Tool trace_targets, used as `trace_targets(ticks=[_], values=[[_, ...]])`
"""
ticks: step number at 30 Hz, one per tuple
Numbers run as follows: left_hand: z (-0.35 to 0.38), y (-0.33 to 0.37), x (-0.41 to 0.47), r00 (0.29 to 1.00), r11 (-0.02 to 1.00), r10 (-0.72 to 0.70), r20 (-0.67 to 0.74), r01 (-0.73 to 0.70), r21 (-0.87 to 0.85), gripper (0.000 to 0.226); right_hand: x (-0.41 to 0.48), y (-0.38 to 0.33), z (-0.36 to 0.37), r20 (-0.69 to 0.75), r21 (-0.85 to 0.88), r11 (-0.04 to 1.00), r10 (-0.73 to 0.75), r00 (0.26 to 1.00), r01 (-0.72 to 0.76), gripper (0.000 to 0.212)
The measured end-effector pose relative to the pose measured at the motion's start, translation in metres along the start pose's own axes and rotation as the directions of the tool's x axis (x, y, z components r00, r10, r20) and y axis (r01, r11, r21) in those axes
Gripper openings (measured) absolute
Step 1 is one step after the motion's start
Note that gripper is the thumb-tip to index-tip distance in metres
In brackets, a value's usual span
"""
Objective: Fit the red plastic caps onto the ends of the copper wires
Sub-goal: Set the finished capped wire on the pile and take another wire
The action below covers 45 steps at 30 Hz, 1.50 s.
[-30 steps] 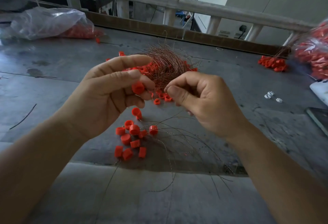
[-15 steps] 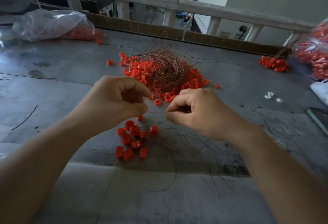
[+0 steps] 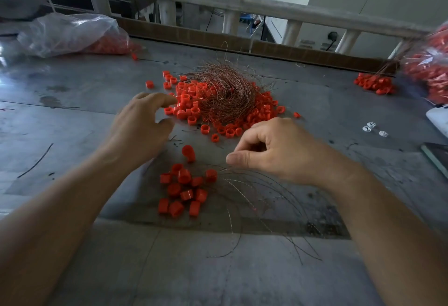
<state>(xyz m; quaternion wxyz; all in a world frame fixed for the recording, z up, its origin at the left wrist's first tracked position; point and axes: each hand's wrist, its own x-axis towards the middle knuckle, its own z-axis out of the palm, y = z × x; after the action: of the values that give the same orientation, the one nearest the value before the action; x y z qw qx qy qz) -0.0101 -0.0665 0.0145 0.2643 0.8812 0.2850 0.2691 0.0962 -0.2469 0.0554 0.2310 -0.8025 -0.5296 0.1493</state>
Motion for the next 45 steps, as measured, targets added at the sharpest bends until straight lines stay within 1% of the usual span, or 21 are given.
trace_targets(ticks=[3,6,8,10,11,13,16,20,23,25,27,29,33,37,39,42,45], values=[[0.005,-0.005,0.007,0.998,1.000,0.011,0.070,-0.012,0.012,0.062,0.000,0.002,-0.005,-0.098,0.017,1.000,0.014,0.995,-0.012,0.020],[0.013,-0.012,0.011,0.985,0.995,0.030,0.173,-0.046,0.091,0.072,0.000,0.003,-0.006,-0.158,0.039,0.999,0.020,0.987,-0.014,0.016],[0.017,-0.015,0.013,0.973,0.990,0.018,0.231,-0.050,0.135,0.068,0.000,0.003,-0.005,-0.168,0.038,0.999,0.022,0.986,-0.015,0.015],[0.019,-0.016,0.013,0.967,0.984,0.035,0.251,-0.077,0.161,0.056,0.001,0.003,-0.003,-0.165,0.038,0.999,0.021,0.986,-0.015,0.015],[0.019,-0.016,0.013,0.969,0.981,0.057,0.239,-0.100,0.168,0.050,0.001,0.002,-0.002,-0.164,0.040,0.999,0.022,0.986,-0.016,0.015],[0.016,-0.016,0.011,0.981,0.976,0.092,0.169,-0.122,0.179,0.044,0.001,0.002,-0.002,-0.169,0.045,0.999,0.026,0.985,-0.018,0.014],[0.010,-0.012,0.008,0.994,0.977,0.094,0.059,-0.104,0.188,0.036,0.002,0.004,-0.004,-0.204,0.056,0.998,0.038,0.978,-0.027,0.014],[0.010,-0.010,0.007,0.994,0.979,0.102,0.029,-0.106,0.176,0.027,0.003,0.007,-0.004,-0.253,0.060,0.997,0.059,0.966,-0.046,0.014],[0.009,-0.012,0.008,0.995,0.985,0.100,-0.019,-0.096,0.141,0.032,0.004,0.008,-0.003,-0.275,0.058,0.997,0.055,0.960,-0.040,0.014],[0.009,-0.014,0.009,0.996,0.988,0.084,-0.004,-0.083,0.134,0.043,0.004,0.008,-0.003,-0.275,0.050,0.998,0.052,0.960,-0.039,0.014],[0.011,-0.015,0.009,0.996,0.983,0.068,0.058,-0.077,0.169,0.046,0.004,0.008,-0.003,-0.273,0.044,0.998,0.047,0.961,-0.036,0.014],[0.012,-0.015,0.009,0.994,0.978,0.063,0.089,-0.079,0.191,0.040,0.004,0.008,-0.003,-0.281,0.050,0.998,0.046,0.959,-0.033,0.014],[0.012,-0.014,0.009,0.996,0.980,0.050,0.071,-0.063,0.187,0.030,0.004,0.009,-0.005,-0.301,0.060,0.998,0.053,0.952,-0.036,0.014],[0.013,-0.014,0.011,0.996,0.978,-0.004,0.090,-0.014,0.207,0.032,0.006,0.010,-0.005,-0.319,0.065,0.997,0.064,0.945,-0.046,0.015],[0.014,-0.015,0.012,0.995,0.979,-0.036,0.093,0.017,0.203,0.030,0.006,0.011,-0.005,-0.324,0.062,0.997,0.066,0.944,-0.049,0.015],[0.013,-0.018,0.013,0.997,0.980,-0.021,0.074,0.006,0.201,0.019,0.007,0.012,-0.005,-0.341,0.057,0.997,0.076,0.937,-0.060,0.015],[0.013,-0.019,0.014,0.998,0.981,-0.004,0.070,-0.009,0.192,0.017,0.007,0.016,-0.008,-0.366,0.061,0.996,0.089,0.926,-0.071,0.016]])
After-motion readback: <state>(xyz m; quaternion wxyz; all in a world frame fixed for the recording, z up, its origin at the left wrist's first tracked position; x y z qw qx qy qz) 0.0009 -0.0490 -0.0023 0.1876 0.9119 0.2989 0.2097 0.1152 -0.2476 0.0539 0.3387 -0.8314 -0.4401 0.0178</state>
